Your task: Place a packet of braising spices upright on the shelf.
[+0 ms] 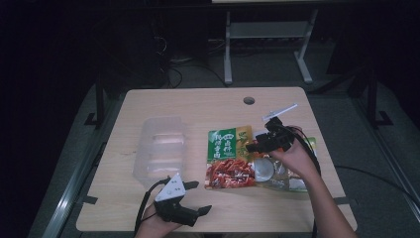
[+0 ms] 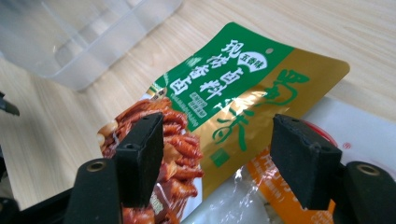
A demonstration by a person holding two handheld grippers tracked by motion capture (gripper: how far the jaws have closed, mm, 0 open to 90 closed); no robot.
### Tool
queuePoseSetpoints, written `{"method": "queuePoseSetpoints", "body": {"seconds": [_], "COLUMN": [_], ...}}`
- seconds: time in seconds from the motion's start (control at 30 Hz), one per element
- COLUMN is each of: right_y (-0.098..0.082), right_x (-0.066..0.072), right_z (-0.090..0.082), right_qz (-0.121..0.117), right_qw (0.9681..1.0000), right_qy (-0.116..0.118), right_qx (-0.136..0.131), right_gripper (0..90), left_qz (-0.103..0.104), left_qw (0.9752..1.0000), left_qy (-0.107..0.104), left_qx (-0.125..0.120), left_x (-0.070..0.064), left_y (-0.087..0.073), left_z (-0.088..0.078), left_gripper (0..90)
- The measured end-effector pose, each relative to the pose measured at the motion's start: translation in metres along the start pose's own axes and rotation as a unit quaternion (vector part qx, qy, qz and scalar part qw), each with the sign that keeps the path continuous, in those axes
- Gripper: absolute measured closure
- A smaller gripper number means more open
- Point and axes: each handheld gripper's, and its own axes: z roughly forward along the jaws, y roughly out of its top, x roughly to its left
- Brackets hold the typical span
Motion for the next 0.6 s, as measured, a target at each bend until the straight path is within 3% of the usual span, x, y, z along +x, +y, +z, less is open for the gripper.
{"method": "queuePoseSetpoints", "body": {"seconds": [0.07,0.3,0.43,0.6], "right_y": [0.002,0.01,0.013,0.013], "right_x": [-0.007,-0.02,-0.029,-0.037], "right_z": [0.004,0.017,0.026,0.035], "right_qz": [0.008,0.016,0.035,0.054], "right_qw": [1.0,0.9997,0.9989,0.9975], "right_qy": [0.004,0.002,0.003,-0.012], "right_qx": [0.001,0.019,0.03,0.043], "right_gripper": [35.4,37.0,39.2,41.1], "left_qz": [-0.008,-0.006,-0.006,-0.007], "left_qw": [1.0,1.0,1.0,1.0], "left_qy": [-0.003,-0.004,-0.004,-0.002], "left_qx": [-0.003,0.0,0.001,0.001], "left_x": [0.001,0.0,0.0,0.002], "left_y": [-0.001,-0.001,-0.001,-0.001], "left_z": [0.001,0.002,0.002,0.001], "left_gripper": [17.1,17.1,17.1,17.1]}}
